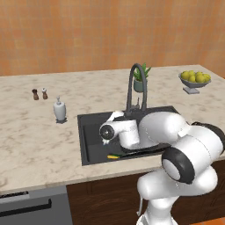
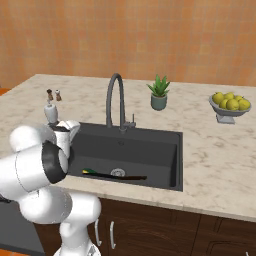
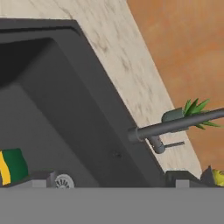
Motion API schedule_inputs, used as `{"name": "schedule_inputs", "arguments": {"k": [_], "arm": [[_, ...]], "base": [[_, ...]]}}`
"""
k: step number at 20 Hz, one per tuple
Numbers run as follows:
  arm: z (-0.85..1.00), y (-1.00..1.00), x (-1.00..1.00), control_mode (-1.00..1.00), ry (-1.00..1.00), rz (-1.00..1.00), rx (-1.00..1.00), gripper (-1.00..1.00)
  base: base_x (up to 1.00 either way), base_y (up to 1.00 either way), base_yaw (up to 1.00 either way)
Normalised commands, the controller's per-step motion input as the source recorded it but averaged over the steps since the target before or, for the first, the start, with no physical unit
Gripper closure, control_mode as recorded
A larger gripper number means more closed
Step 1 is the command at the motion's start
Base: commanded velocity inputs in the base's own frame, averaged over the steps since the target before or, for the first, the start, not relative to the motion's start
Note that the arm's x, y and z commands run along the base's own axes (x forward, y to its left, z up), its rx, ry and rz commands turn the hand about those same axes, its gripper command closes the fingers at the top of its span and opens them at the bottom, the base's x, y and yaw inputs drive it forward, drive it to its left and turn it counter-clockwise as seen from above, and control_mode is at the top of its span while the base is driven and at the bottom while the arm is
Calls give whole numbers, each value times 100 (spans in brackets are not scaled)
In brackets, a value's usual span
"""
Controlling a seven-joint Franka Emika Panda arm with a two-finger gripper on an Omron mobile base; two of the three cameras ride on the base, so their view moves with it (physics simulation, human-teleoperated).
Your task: Pick the pan and sponge and place them into the sink. Then turn on the water.
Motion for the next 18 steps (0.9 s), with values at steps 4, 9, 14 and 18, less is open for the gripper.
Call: {"name": "schedule_inputs", "arguments": {"k": [4,9,14,18], "arm": [[89,26,-62,-100,-18,-5,0,-100],[75,-9,-85,-100,-51,-4,11,-100],[80,-32,-73,-100,-38,-5,20,-100],[86,-60,-52,-100,-12,-4,31,-100]], "base": [[0,0,0],[0,0,0],[0,0,0],[0,0,0]]}}
